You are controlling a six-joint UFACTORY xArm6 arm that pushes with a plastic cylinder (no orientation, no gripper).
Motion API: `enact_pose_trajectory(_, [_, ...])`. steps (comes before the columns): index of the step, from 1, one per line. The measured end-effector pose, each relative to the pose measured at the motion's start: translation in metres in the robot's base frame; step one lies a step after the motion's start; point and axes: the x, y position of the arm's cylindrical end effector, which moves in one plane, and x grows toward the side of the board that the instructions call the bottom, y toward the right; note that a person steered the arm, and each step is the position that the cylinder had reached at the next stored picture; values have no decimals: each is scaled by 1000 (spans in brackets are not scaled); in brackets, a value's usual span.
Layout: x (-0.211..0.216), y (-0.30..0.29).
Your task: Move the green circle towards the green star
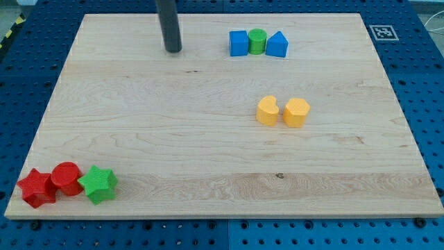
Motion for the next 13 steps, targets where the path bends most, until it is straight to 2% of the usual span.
enact_pose_trajectory(1, [-49, 30])
enact_pose_trajectory(4, [-84, 208])
enact_pose_trajectory(6, [-71, 216])
enact_pose_trajectory(8, [-39, 165])
enact_pose_trajectory(10, [-21, 165])
enact_pose_trajectory(13, [46, 171])
